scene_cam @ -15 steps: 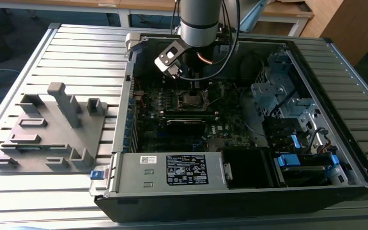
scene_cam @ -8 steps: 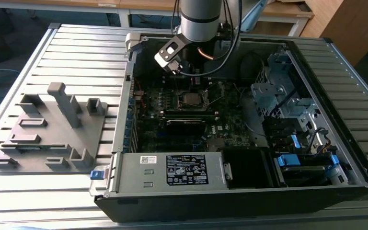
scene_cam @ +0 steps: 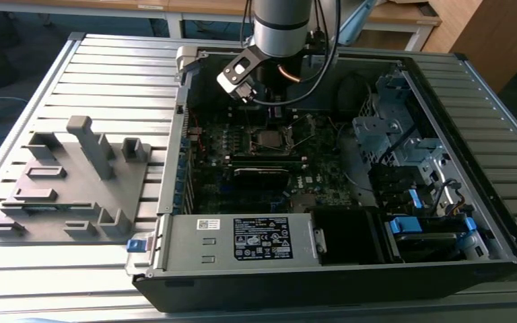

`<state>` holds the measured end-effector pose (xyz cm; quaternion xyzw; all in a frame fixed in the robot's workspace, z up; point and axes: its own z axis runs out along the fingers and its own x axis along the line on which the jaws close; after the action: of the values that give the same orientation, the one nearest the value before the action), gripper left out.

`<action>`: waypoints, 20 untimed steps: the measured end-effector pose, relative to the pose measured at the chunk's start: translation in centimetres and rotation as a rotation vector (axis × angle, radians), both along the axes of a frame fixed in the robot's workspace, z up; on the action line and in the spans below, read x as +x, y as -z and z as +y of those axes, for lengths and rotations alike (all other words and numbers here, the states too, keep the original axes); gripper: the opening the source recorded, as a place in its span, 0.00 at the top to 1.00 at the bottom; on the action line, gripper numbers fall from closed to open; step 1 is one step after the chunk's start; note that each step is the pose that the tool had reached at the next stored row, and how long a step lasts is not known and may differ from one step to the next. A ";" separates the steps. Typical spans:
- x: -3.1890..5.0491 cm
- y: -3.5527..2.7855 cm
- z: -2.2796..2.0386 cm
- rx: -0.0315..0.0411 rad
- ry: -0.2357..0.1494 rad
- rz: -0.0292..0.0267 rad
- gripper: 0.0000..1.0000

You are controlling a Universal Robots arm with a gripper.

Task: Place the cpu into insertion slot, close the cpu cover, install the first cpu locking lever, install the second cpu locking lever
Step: 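Close the cpu cover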

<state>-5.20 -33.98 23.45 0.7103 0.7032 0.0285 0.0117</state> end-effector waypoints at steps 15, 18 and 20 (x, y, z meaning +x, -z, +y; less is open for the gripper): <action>0.00 -0.27 0.00 0.0001 0.000 0.0000 0.89; 0.00 -0.28 0.00 0.0001 0.000 0.0000 0.89; 0.00 -0.29 0.00 0.0001 0.000 0.0000 0.89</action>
<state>-5.20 -33.98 23.74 0.7103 0.7032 0.0286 0.0117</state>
